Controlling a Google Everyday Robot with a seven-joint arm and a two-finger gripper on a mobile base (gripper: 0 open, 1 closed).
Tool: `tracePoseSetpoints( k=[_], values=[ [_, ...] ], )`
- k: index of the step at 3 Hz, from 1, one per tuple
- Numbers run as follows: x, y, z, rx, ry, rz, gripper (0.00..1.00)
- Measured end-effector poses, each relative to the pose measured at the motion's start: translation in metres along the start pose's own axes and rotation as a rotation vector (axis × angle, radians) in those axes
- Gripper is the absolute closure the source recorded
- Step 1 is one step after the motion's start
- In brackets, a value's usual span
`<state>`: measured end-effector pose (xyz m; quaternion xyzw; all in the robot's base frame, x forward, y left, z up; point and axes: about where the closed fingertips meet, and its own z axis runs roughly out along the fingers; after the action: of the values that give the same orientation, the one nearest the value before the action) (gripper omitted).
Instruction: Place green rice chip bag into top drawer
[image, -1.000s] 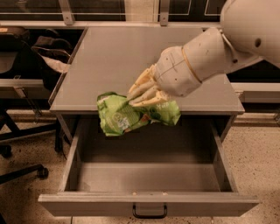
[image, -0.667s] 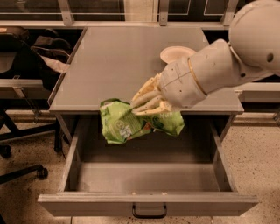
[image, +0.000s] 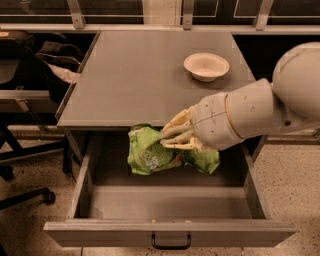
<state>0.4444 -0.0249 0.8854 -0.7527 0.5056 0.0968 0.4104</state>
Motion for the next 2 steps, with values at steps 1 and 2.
tracePoseSetpoints(
  k=[1, 2],
  values=[
    [0.017, 0.008, 0.015, 0.030, -0.017, 0.023, 1.00],
    [0.034, 0.016, 0.033, 0.037, -0.060, 0.047, 1.00]
  ],
)
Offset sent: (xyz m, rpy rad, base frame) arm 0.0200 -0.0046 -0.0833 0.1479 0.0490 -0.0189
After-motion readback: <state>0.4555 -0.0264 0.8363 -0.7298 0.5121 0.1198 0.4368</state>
